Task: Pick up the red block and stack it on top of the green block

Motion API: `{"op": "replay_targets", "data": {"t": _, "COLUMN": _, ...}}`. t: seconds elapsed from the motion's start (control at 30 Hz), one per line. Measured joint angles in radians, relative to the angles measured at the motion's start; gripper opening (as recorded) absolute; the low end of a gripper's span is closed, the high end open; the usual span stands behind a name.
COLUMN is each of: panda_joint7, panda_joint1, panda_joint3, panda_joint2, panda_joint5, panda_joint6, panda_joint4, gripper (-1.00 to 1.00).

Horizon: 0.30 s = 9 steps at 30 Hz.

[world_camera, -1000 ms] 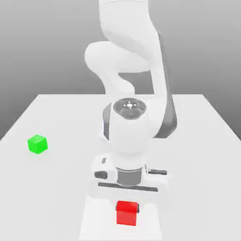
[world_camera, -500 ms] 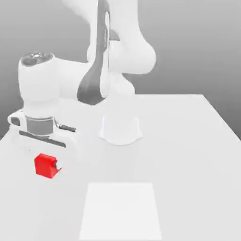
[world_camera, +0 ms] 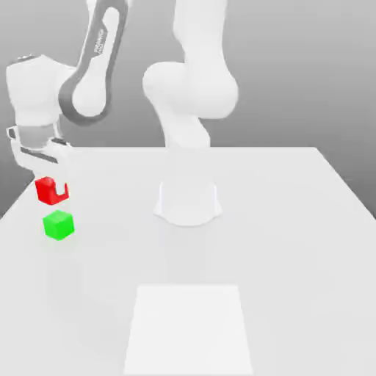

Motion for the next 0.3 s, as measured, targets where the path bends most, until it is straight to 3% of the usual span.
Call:
{"op": "replay_targets", "data": {"t": 0.17, "panda_joint7": -0.145, "panda_joint1": 0.065, "panda_joint3": -0.007, "panda_joint2": 0.121, "panda_joint5": 0.208, "panda_joint6": 0.097, "panda_joint4": 0.004, "gripper": -1.0}}
{"op": "replay_targets", "data": {"t": 0.27, "panda_joint7": -0.178, "panda_joint1": 0.081, "panda_joint3": -0.004, "panda_joint2": 0.18, "panda_joint5": 0.256, "panda_joint6": 0.16, "panda_joint4": 0.004, "gripper": -1.0}}
{"op": "replay_targets", "data": {"t": 0.3, "panda_joint7": -0.171, "panda_joint1": 0.085, "panda_joint3": -0.01, "panda_joint2": 0.196, "panda_joint5": 0.247, "panda_joint6": 0.183, "panda_joint4": 0.002, "gripper": 1.0}}
